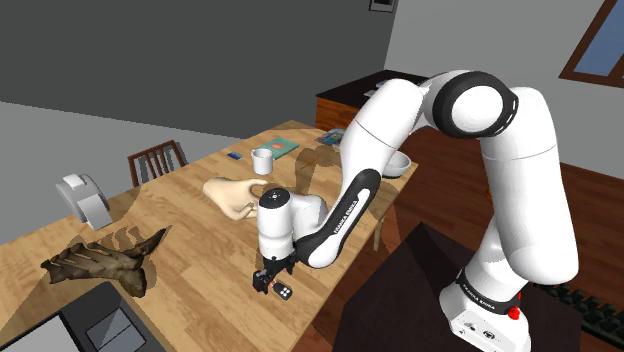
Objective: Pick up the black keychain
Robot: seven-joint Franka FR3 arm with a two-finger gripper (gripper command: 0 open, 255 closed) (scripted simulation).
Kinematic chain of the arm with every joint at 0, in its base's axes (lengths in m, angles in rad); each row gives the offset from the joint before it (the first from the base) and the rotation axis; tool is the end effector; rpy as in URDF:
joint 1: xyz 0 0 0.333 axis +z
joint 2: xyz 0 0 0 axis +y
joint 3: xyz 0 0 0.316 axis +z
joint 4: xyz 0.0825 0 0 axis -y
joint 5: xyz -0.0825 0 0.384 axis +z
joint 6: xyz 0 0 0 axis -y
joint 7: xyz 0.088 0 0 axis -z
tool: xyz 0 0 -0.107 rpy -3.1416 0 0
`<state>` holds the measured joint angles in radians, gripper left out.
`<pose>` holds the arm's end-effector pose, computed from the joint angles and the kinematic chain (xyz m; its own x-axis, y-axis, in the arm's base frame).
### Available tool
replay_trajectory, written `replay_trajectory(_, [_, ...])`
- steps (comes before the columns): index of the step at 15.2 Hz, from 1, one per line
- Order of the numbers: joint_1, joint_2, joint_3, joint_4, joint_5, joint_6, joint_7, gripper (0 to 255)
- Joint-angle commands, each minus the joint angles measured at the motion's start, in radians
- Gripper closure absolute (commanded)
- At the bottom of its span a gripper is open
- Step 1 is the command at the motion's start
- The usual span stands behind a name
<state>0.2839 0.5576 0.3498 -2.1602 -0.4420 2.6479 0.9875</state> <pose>0.4367 0.3436 0.1479 0.9999 -0.0082 0.0111 -0.0084 -0.9998 0.0188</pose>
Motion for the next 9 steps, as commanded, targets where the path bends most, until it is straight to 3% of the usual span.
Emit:
replay_trajectory(1, [0.01, 0.024, -0.013, 0.009, -0.013, 0.015, 0.009, 0])
replay_trajectory(5, [0.025, 0.056, -0.032, 0.021, -0.031, 0.036, 0.023, 0])
replay_trajectory(6, [0.024, 0.056, -0.032, 0.021, -0.031, 0.036, 0.022, 255])
replay_trajectory(9, [0.025, 0.058, -0.033, 0.023, -0.031, 0.036, 0.023, 255])
